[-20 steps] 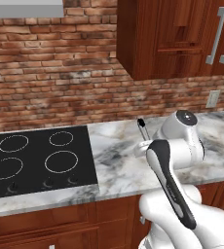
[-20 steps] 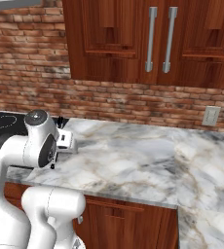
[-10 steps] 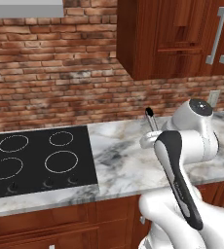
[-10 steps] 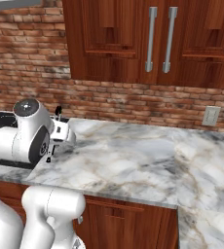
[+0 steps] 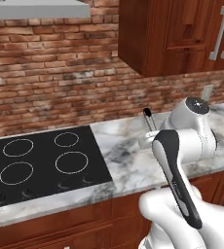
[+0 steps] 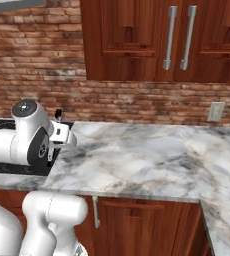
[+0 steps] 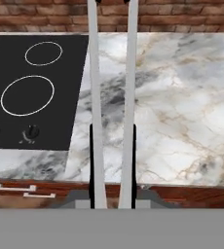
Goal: Pick up the tongs from the counter and place them near the plate next to the oven.
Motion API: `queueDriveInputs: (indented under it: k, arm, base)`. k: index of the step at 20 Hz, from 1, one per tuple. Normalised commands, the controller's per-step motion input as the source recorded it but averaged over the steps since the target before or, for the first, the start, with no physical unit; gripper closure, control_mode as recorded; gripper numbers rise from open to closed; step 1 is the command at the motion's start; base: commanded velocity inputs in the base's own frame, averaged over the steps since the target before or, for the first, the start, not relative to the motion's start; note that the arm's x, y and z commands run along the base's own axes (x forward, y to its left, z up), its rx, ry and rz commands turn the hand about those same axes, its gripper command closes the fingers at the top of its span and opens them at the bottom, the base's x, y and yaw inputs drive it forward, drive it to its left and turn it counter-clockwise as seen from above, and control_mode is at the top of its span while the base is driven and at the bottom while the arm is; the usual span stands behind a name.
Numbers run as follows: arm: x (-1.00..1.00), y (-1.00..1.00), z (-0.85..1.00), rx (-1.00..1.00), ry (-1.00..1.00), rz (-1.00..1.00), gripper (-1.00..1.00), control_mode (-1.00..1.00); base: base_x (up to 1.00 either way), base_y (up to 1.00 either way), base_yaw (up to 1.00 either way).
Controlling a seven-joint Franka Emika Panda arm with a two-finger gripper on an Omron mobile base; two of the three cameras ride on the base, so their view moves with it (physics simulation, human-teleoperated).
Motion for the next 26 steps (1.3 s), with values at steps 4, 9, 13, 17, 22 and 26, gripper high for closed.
queueDriveInputs:
  k: [4,9,13,17,22,26]
  arm:
    - [0.00,0.00,0.00,0.00,0.00,0.00,1.00,1.00]
    - [0.00,0.00,0.00,0.00,0.00,0.00,1.00,1.00]
    - [0.00,0.00,0.00,0.00,0.00,0.00,1.00,1.00]
    - [0.00,0.00,0.00,0.00,0.00,0.00,1.00,1.00]
    - [0.00,0.00,0.00,0.00,0.00,0.00,1.00,1.00]
    - [0.00,0.00,0.00,0.00,0.00,0.00,1.00,1.00]
  base:
    - [-0.49,0.15,-0.61]
    - [-0.53,-0.26,-0.69]
    - [-0.48,-0.52,-0.64]
    - [-0.58,-0.73,-0.54]
    - [-0.69,-0.74,-0.46]
    - [-0.74,-0.73,-0.39]
